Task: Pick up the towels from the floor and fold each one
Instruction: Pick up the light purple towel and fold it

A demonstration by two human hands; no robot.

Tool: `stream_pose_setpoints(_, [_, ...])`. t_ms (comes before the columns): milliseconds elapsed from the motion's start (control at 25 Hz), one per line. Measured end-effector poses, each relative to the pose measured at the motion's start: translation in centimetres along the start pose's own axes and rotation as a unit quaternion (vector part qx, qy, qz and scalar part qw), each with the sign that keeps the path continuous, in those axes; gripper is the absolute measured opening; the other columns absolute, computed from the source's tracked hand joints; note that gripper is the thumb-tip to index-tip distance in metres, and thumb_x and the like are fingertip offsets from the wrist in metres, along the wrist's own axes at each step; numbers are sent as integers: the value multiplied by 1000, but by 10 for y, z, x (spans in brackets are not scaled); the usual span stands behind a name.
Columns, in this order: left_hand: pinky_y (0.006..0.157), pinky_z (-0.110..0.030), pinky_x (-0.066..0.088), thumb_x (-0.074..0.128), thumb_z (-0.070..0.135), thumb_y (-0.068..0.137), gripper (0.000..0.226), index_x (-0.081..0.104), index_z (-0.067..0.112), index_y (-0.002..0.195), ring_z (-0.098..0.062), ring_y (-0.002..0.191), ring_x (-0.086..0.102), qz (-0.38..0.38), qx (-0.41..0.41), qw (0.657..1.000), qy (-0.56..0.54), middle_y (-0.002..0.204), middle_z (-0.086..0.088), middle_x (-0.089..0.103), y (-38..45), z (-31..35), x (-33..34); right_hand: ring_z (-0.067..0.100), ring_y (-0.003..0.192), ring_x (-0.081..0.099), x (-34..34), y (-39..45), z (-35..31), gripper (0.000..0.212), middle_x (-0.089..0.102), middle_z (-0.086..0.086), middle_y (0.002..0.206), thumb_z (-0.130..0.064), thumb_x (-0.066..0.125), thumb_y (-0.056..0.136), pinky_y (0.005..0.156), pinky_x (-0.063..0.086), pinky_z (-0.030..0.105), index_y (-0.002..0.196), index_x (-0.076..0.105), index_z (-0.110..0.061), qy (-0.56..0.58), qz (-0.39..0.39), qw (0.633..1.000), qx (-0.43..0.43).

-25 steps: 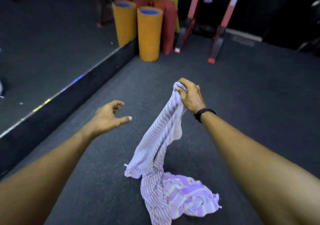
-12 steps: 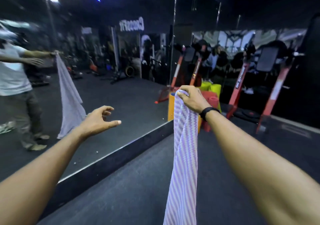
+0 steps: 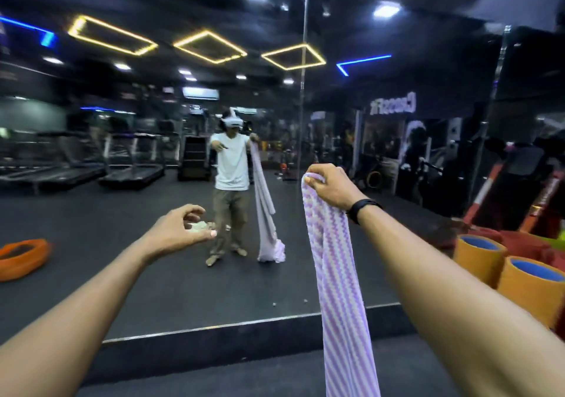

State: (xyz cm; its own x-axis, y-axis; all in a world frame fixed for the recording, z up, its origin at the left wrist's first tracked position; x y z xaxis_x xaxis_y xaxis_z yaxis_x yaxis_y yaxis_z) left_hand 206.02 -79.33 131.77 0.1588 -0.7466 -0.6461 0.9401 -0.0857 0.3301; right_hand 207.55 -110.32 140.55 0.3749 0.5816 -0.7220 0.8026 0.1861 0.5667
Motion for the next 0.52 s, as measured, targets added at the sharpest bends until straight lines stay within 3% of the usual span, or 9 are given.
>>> stream_pose_setpoints(160, [96, -34, 46, 82, 47, 67, 62, 56, 26, 120, -17, 107, 58, 69, -73, 994, 43, 118, 0, 60, -49, -85, -127, 22, 72, 49, 94, 56, -125, 19, 60, 16, 75, -14, 53, 92, 63, 33, 29, 77, 56, -3, 43, -40, 994, -91])
stream_pose_setpoints(320, [93, -35, 49, 68, 74, 38, 86, 54, 34, 113, -15, 104, 61, 121, -125, 981, 88, 114, 3, 60, -101, -159, -248, 22, 79, 56, 183, 93, -256, 16, 62, 4, 76, -11, 54, 90, 70, 40, 31, 77, 63, -12, 95, -62, 978, -174])
stream_pose_setpoints(400, [87, -35, 52, 73, 69, 42, 83, 54, 32, 114, -15, 103, 60, 153, -151, 972, 94, 114, 2, 60, -131, -195, -310, 22, 80, 57, 228, 104, -330, 19, 63, 2, 76, -11, 54, 89, 72, 42, 31, 75, 63, -18, 125, -78, 966, -212])
stream_pose_setpoints(520, [87, -28, 49, 84, 50, 61, 70, 56, 23, 119, -16, 105, 59, 181, -190, 957, 123, 118, -4, 61, -176, -241, -394, 24, 84, 59, 287, 116, -428, 16, 67, 9, 85, -10, 54, 91, 76, 43, 33, 80, 66, -11, 160, -95, 951, -245])
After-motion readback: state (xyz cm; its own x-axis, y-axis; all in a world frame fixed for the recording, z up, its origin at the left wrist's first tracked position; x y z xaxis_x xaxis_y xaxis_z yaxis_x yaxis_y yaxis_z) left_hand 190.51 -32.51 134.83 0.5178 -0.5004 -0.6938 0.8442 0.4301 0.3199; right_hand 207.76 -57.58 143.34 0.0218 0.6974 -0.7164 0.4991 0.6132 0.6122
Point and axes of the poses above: each hand's wrist, its own y-axis towards the middle knuckle, its own x-axis out of the palm, z = x × y, the point moved 7 cm from there along y, towards the middle knuckle
